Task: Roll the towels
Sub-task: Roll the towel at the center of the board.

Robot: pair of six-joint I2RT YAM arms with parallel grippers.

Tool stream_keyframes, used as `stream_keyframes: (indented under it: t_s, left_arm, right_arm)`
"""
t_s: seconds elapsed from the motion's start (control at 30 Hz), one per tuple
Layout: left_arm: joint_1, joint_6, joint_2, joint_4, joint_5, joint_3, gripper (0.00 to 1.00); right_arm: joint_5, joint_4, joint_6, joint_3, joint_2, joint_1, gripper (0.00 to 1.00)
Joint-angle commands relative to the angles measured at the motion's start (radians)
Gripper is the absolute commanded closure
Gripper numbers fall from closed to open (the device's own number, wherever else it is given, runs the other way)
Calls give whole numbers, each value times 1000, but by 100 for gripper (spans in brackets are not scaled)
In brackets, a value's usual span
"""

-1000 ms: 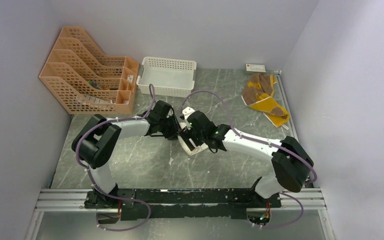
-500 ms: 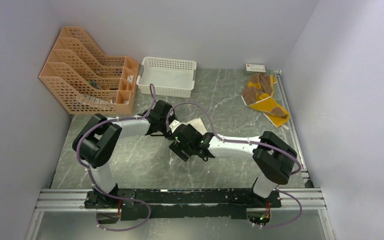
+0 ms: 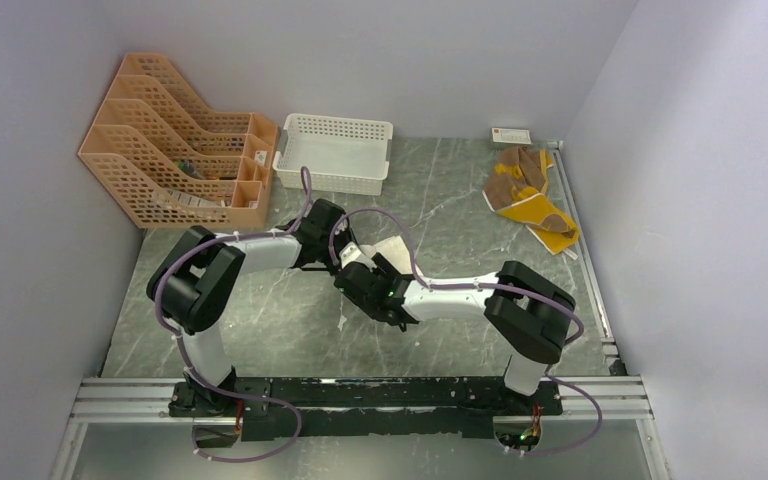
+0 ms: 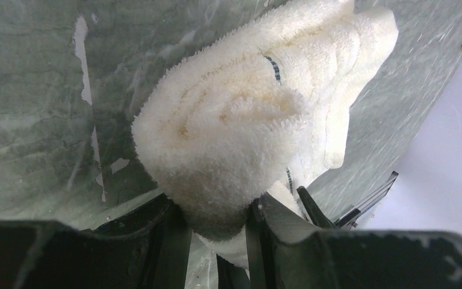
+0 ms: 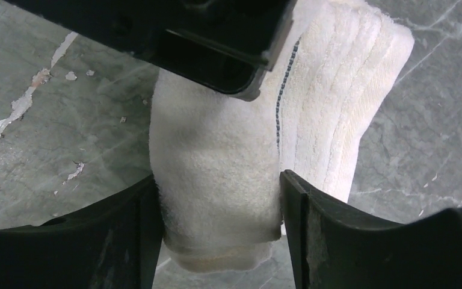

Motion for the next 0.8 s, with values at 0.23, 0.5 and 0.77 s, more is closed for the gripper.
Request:
stream_keyframes:
  t_s: [0.23, 0.5, 0.77]
  left_arm:
    - [10, 41, 31, -79, -23, 31, 51]
    - [74, 97, -47, -131, -25, 84, 25]
    - [100, 147, -174, -124, -46, 110, 18]
  right_arm:
    - [26, 40, 39, -22, -23, 0, 53]
    - [-274, 163, 120, -117, -140, -79, 54]
    - [-665, 288, 245, -225, -239, -315, 55]
